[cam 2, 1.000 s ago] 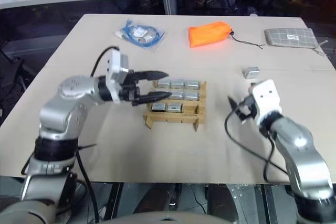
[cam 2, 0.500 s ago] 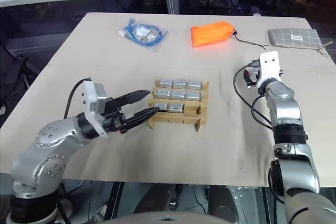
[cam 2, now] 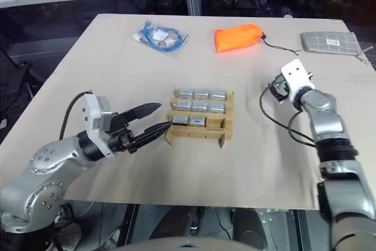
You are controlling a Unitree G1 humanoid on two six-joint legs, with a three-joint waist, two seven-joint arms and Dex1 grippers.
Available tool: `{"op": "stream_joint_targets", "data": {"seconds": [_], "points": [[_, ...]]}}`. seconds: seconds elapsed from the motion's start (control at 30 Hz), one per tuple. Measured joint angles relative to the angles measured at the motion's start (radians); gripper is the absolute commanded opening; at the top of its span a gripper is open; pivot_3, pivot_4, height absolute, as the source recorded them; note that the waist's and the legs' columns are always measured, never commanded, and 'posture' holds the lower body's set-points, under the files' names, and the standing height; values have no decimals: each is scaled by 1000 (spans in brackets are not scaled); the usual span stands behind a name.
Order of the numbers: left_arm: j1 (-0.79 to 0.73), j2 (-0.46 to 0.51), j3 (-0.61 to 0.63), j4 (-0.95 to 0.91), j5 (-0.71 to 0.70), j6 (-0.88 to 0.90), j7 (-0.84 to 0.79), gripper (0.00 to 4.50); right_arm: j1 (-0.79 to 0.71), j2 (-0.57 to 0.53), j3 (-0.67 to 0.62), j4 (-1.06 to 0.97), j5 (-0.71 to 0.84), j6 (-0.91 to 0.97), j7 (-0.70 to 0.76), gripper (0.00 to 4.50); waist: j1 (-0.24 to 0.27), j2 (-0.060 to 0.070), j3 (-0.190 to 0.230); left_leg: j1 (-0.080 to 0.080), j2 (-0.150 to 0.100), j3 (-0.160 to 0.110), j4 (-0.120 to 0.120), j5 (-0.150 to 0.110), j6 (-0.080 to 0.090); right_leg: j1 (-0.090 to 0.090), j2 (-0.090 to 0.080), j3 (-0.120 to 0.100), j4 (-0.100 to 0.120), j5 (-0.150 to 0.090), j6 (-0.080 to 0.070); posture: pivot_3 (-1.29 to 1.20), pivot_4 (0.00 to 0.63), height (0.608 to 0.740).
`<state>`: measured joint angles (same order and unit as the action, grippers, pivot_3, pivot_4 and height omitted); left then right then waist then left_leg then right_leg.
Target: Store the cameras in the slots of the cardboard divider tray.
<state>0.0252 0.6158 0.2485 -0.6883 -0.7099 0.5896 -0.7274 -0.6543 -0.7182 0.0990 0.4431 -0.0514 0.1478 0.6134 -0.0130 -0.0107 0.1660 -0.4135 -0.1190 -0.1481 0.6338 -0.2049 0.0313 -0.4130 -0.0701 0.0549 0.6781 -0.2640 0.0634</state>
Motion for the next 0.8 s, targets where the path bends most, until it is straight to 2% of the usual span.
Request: {"op": "stream_joint_targets", "data": {"seconds": [0.07, 0.13, 0.2, 0.33, 0.57, 0.8], "points": [[10, 1, -2, 7, 1, -12, -9, 3160, -31, -45, 20, 23, -14, -23, 89, 4454, -5, 0, 0, 1, 1, 1, 0, 0, 0, 0, 1, 1, 0, 0, 0, 0, 150, 740], [11, 1, -4, 12, 1, -32, -15, 3160, -135, -58, 69, 152, -52, -97, 168, 4454, -19, 1, 0, 2, 2, 3, -1, -1, 1, 0, 1, 3, 1, 0, 0, 0, 150, 740], [11, 1, -7, 12, 1, -37, -18, 3160, -170, -71, 82, 195, -71, -133, 187, 4454, -22, 1, 0, 2, 2, 2, -1, -1, 1, 1, 1, 2, 1, 0, 0, 0, 150, 740], [74, 0, -11, 29, 17, -89, -41, 3160, -368, -51, 157, 518, -174, -322, 229, 4454, -30, 1, 0, 2, 2, 4, -1, 0, 0, 0, 1, 5, 0, 0, 0, 0, 150, 740], [118, 0, 1, 29, 20, -118, -35, 3160, -456, 7, 181, 755, -250, -431, 201, 4454, -22, 1, 1, 1, 1, 3, -1, 0, 0, -1, 1, 3, -1, 0, 0, 0, 150, 740], [113, 12, 1, -21, 2, -97, 19, 3160, -473, 21, 157, 823, -256, -411, 181, 4454, -24, 1, 1, 1, 1, 3, -1, 0, 0, -1, 1, 3, 0, 0, 0, 0, 150, 740]]}}
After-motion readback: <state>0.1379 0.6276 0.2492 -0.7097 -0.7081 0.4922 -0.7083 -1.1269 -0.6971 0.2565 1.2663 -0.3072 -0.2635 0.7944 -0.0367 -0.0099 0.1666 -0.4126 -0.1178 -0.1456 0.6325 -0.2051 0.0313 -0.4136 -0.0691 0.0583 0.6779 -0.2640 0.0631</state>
